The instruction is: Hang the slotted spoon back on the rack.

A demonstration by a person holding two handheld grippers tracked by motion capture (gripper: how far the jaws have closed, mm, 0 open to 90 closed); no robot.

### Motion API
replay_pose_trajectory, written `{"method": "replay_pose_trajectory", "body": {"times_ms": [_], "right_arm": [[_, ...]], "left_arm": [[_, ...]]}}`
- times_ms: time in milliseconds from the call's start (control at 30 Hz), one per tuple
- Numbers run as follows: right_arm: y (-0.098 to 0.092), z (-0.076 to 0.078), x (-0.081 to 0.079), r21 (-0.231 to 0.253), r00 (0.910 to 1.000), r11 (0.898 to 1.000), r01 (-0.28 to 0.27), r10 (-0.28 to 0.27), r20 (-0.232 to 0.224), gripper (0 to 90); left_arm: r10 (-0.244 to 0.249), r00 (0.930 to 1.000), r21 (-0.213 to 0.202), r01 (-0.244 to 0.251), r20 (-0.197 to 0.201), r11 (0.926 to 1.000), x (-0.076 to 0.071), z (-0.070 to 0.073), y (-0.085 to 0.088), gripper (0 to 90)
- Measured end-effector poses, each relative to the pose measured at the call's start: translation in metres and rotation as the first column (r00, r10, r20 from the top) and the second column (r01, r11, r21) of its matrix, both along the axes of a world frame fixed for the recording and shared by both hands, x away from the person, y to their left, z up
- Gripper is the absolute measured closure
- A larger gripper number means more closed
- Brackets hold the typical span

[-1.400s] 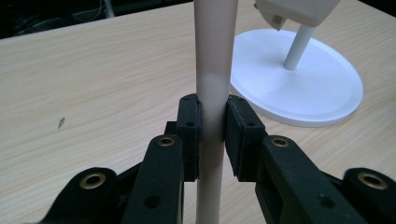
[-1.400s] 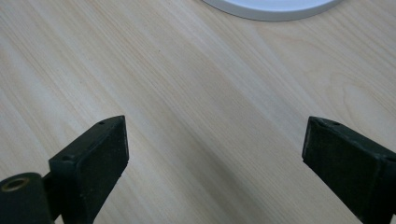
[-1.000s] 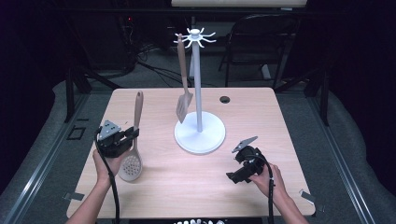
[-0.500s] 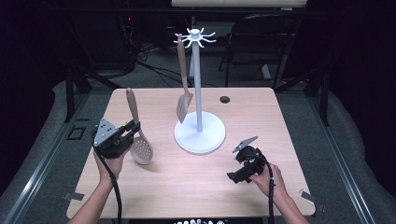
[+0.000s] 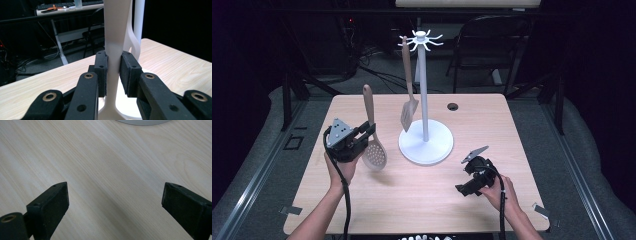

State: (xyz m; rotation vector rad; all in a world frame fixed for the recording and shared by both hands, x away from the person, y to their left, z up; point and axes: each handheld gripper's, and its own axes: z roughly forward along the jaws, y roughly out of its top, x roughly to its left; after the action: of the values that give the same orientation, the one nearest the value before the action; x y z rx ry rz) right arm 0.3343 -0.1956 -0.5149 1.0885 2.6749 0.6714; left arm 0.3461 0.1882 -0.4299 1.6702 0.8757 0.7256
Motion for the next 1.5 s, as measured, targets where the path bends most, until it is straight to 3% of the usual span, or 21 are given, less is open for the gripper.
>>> {"method": "replay_pose_trajectory", "body": {"times_ms": [367,867,1500], "right_arm": [[-0.003,0.001,0.000,0.013,0.9998,1.000,0.010,-0.010,0.018,6.6],[-0.005,-0.003,0.001,0.010,0.9999,1.000,0.015,-0.015,-0.001,2.4],[-0.003,-0.002,0.000,-0.004,1.0000,1.000,0.008,-0.008,0.003,3.2]], "left_arm": [[-0.028,0.9996,0.019,0.028,0.008,0.9994,0.013,0.015,-0.026,76.8],[-0.068,0.9977,0.026,0.068,0.001,0.9973,0.029,0.032,-0.059,76.7],[-0.038,0.9993,0.023,0.038,0.000,0.9990,0.041,0.056,-0.084,76.8]]}}
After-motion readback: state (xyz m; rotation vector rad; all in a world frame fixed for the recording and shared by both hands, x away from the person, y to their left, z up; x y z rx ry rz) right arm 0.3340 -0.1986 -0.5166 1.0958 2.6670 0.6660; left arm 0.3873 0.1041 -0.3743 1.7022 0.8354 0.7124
